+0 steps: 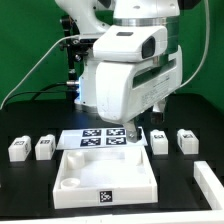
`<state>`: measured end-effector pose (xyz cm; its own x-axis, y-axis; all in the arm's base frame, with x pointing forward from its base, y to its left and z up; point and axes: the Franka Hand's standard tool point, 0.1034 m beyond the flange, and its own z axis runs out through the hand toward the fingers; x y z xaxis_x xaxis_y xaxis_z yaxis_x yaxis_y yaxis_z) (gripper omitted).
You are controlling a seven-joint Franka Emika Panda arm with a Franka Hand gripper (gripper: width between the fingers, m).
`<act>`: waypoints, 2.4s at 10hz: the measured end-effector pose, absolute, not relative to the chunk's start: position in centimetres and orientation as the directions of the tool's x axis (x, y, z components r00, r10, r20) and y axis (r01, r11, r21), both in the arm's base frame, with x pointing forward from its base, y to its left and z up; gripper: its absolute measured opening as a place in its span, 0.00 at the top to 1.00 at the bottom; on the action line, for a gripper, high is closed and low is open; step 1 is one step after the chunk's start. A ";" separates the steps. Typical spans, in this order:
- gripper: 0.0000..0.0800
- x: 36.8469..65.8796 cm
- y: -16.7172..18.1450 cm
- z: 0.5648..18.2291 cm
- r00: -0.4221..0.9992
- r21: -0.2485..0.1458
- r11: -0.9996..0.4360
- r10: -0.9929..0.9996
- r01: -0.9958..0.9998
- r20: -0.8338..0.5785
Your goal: Assemble one leg
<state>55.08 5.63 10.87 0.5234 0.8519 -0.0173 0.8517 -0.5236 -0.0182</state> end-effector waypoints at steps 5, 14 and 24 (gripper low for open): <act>0.19 47.8 0.7 9.1 -0.169 -0.055 0.168 0.986 0.984 -0.005; 0.19 43.9 -1.1 3.7 -0.065 -0.113 0.067 0.998 0.991 0.022; 0.93 43.5 -0.9 1.7 -0.046 -0.110 0.048 0.999 0.993 0.027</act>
Offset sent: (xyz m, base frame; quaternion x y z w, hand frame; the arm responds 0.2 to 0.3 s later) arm -0.0482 -0.0350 -0.0068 -0.0191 0.0194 -0.2655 0.9637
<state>43.53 -0.93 1.65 -0.0455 0.9986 0.0269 0.9927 0.0482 -0.1104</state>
